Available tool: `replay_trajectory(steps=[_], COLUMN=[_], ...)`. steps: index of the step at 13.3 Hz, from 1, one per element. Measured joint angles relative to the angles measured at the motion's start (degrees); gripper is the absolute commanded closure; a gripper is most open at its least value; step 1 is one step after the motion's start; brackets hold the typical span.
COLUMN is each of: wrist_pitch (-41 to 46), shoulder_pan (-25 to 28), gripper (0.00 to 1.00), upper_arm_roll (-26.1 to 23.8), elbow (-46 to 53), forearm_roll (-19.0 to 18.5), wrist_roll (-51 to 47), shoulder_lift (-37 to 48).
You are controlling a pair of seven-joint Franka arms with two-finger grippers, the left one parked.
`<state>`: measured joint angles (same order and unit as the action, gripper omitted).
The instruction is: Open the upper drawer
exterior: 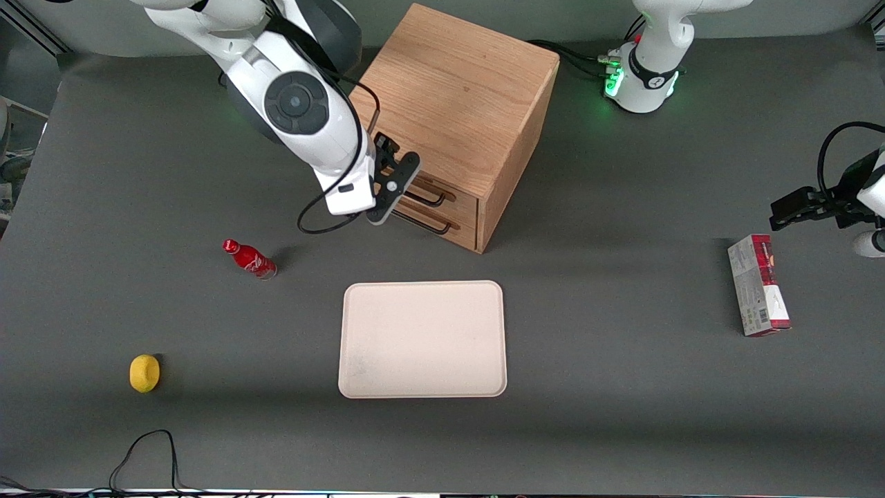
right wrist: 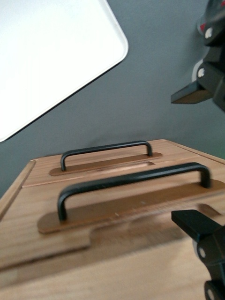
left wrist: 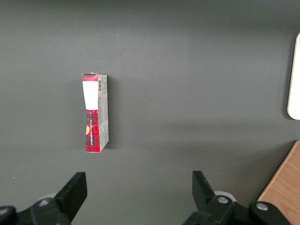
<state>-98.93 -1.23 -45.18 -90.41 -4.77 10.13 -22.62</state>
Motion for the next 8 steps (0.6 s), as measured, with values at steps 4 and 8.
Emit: replay_trajectory(steps=[4,8], wrist_pitch=[-2.73,-4.52], shoulder_pan=[0.38,0.89], gripper=[0.0,0.0], upper_arm_roll=[0.01,-0.11], elbow=[-1.07,-1.28], forearm_roll=[-2.56,-4.25], wrist_roll=[0.03,0.04], shoulder_lift=[-3.45,-6.04])
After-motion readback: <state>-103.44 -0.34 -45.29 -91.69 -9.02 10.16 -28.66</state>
